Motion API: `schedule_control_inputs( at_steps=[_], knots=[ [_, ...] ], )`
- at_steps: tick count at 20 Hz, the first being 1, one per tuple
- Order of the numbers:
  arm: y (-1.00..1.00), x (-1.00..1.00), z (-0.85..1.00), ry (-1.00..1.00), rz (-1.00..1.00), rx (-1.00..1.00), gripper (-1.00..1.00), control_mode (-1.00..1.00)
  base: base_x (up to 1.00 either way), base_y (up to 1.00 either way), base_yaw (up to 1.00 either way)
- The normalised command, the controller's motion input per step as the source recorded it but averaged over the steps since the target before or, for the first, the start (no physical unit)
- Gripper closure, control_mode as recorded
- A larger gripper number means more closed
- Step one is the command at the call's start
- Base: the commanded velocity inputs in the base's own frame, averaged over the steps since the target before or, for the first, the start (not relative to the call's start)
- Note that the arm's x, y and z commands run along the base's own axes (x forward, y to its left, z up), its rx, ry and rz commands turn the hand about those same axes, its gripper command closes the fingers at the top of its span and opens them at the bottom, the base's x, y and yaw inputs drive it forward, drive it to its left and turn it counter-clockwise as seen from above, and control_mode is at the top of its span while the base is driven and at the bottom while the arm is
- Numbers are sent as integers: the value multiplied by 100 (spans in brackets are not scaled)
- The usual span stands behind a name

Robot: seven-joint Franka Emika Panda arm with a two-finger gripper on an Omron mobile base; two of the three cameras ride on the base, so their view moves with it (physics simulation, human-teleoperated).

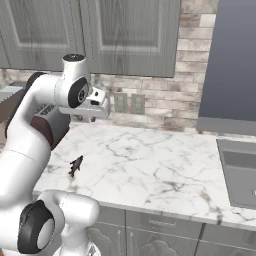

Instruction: Retrieve the tupperware from the cabinet, then place the raw meat into the tupperware to avoid contamination.

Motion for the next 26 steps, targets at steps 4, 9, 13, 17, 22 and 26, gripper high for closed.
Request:
schedule_control_inputs(
  at_steps=[4, 9, 13, 17, 22, 26],
  knots=[
    [0, -8, 0, -4, 0, 0, -100, -100, 0, 0, 0],
    [0, -26, 22, -24, 0, 0, -100, -100, 0, 0, 0],
    [0, -25, 40, -29, 1, 0, -100, -100, 0, 0, 0],
    [0, -24, 43, -27, 3, 0, -100, -100, 0, 0, 0],
    [0, -19, 51, -31, 4, 0, -100, -100, 0, 0, 0],
    [0, -18, 49, -29, 3, 0, -100, -100, 0, 0, 0]
  ],
)
